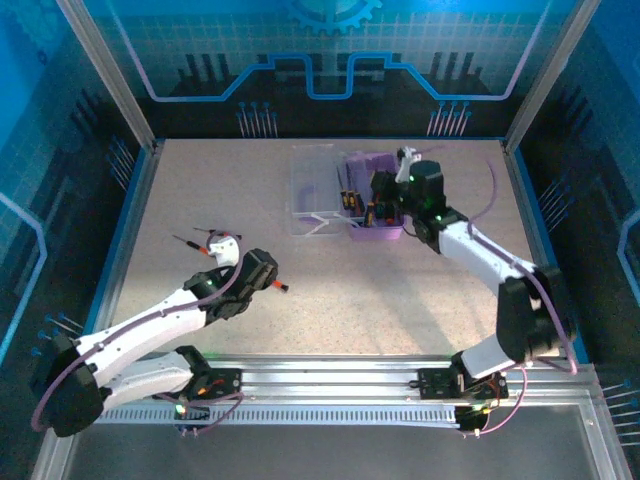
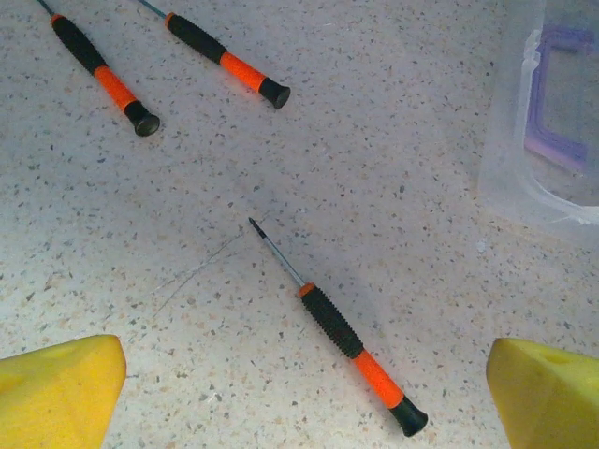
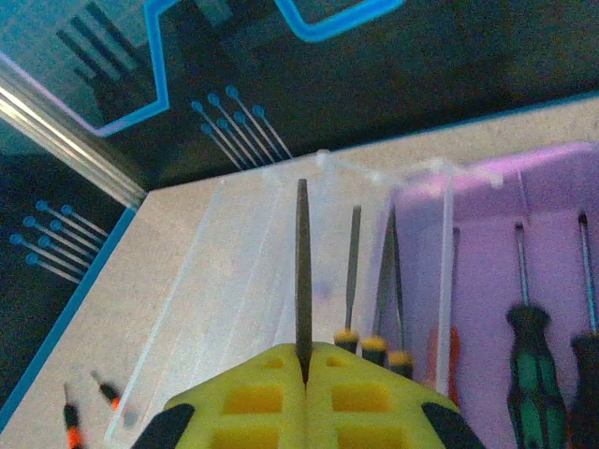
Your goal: Pack the tool kit
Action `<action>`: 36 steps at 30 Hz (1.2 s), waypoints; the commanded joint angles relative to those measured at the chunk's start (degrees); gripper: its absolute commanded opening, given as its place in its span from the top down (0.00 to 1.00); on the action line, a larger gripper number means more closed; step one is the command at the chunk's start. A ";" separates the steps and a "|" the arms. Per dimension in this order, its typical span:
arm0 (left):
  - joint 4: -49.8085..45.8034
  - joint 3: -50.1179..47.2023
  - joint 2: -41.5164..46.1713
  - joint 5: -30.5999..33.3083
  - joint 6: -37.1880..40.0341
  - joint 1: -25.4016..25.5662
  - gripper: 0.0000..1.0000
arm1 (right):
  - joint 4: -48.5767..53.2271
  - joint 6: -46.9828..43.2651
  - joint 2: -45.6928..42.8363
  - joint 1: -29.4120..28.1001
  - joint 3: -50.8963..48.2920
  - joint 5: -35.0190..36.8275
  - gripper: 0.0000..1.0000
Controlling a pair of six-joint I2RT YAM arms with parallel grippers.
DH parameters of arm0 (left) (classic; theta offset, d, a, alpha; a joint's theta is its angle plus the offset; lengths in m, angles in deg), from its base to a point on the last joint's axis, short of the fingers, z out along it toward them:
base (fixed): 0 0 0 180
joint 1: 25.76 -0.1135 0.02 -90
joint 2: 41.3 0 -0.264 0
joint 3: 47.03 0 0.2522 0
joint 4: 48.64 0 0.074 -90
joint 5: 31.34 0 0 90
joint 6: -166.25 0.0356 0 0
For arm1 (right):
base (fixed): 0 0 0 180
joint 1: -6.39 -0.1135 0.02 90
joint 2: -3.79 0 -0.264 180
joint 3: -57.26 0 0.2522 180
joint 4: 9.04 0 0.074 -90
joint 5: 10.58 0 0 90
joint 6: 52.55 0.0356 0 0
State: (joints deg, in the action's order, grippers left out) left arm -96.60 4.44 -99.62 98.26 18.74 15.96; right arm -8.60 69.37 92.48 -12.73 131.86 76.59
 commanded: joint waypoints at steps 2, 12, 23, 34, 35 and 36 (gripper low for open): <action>-3.38 -1.24 2.67 -1.27 -2.41 -0.79 0.01 | 4.77 -4.58 8.69 -0.01 9.79 1.59 0.97; -5.85 -0.98 6.62 -2.77 -1.86 -1.03 0.01 | 16.31 -13.50 25.62 0.30 33.48 3.10 0.98; -5.75 -1.68 8.29 -1.43 -2.70 -1.04 0.01 | 21.46 -19.71 28.34 -0.84 35.26 7.06 0.98; -4.44 -1.59 6.91 -1.89 -2.44 -1.16 0.01 | 21.19 -18.38 29.61 -0.52 32.95 2.96 0.98; -4.47 -1.59 6.89 -1.89 -2.43 -1.09 0.01 | 21.38 -18.33 29.70 -0.66 32.88 3.23 0.98; -4.46 -1.59 6.91 -1.88 -2.42 -1.09 0.01 | 21.54 -17.92 29.79 -0.66 32.70 3.33 0.98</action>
State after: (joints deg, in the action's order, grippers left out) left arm -101.19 3.28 -92.63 96.14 16.35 15.28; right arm 11.57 51.34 121.15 -12.94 165.50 80.52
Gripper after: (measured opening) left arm 0.993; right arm 0.065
